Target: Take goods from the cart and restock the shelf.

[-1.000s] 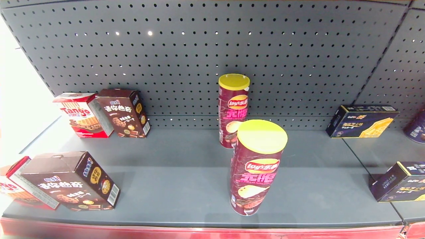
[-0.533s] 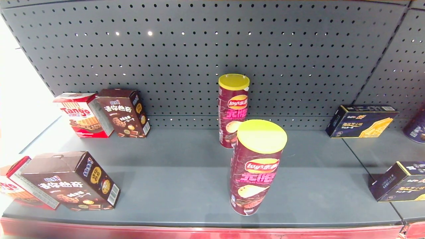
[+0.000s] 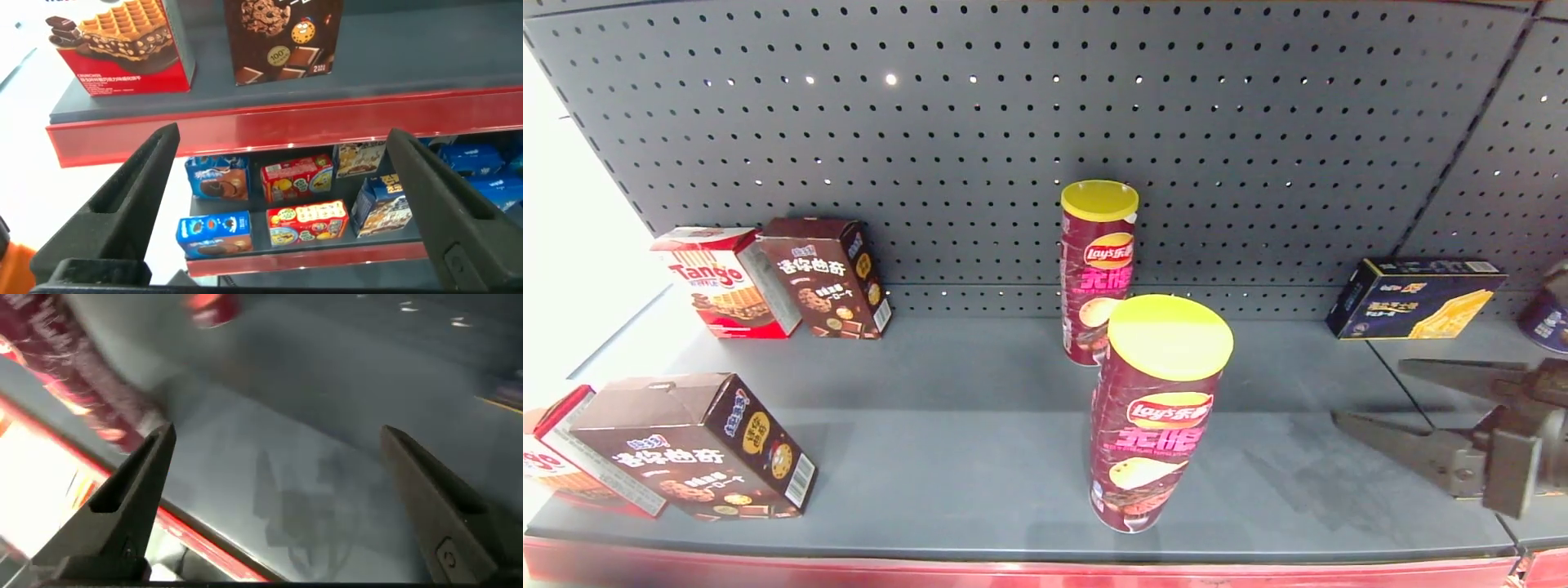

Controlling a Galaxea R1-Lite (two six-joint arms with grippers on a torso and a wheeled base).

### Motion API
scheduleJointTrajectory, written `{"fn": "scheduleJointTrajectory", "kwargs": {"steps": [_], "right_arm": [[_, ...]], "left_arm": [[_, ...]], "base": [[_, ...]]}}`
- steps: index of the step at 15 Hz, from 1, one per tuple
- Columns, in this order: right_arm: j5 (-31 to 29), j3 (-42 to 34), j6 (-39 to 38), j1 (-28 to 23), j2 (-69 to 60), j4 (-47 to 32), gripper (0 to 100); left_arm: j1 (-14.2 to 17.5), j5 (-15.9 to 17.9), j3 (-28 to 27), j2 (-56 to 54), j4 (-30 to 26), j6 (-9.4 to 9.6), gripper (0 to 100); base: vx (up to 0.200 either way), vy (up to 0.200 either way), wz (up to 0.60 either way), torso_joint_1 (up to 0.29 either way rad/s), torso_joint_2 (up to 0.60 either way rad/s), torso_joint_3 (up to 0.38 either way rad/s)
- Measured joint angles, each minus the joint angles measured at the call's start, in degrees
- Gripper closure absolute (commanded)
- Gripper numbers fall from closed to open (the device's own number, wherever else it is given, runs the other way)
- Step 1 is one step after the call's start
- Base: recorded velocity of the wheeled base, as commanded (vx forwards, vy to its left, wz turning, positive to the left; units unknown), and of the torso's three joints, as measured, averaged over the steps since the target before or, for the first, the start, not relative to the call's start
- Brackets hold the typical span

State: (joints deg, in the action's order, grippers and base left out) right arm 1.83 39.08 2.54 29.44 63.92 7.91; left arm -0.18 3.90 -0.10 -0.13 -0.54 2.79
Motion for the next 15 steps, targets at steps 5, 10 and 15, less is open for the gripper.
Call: {"fn": "scheduleJointTrajectory", "kwargs": {"steps": [5,10,15], "right_arm": [[-0.82,2.34,0.17,5.95,10.42,3.36,0],[-0.82,3.78,0.24,7.88,13.92,3.41,0],[-0.82,3.89,1.16,9.75,15.36,3.24,0]], "left_arm": [[0.00,-0.23,0.00,0.02,0.00,-0.34,0],[0.00,-0.23,0.00,0.02,0.00,-0.30,0],[0.00,-0.23,0.00,0.04,0.00,-0.30,0]], "base": [[0.000,0.000,0.00,0.000,0.00,0.000],[0.000,0.000,0.00,0.000,0.00,0.000],[0.000,0.000,0.00,0.000,0.00,0.000]]}}
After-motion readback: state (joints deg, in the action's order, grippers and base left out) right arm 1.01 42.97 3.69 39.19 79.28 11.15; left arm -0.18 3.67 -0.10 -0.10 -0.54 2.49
